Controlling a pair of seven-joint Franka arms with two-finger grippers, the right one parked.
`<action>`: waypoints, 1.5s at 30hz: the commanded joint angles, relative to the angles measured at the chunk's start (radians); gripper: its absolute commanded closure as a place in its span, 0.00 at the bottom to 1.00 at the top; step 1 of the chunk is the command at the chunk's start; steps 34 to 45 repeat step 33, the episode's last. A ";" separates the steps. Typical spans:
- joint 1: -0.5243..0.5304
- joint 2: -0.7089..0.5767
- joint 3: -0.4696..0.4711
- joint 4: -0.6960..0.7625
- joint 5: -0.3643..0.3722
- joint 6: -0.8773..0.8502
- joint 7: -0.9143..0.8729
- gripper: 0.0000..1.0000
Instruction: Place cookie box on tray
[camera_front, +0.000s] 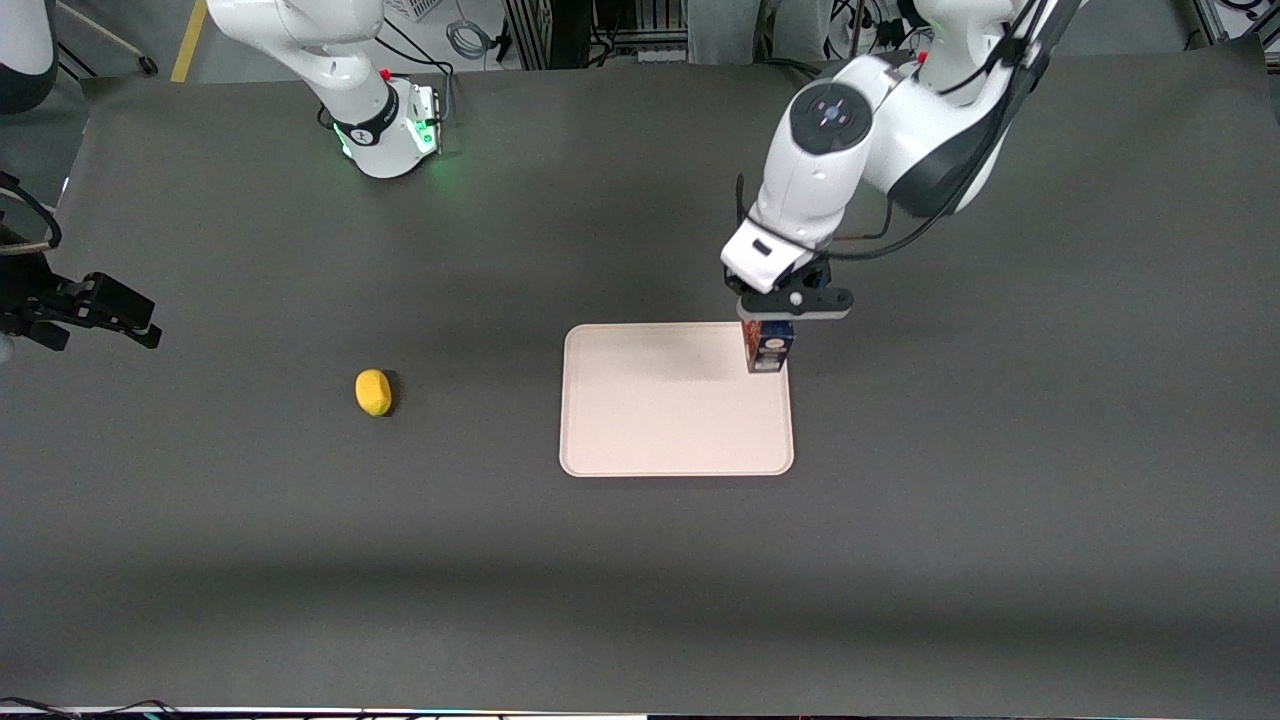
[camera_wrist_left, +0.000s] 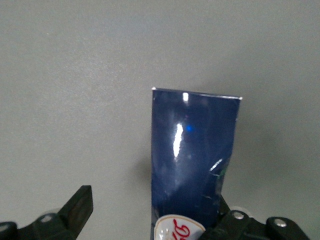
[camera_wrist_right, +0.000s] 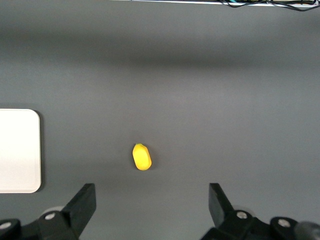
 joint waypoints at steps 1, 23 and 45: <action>-0.014 -0.063 0.064 -0.038 0.004 -0.026 0.017 0.00; -0.012 -0.080 0.156 -0.080 -0.031 -0.016 0.005 0.00; -0.015 -0.113 0.133 -0.072 -0.114 -0.030 0.004 0.00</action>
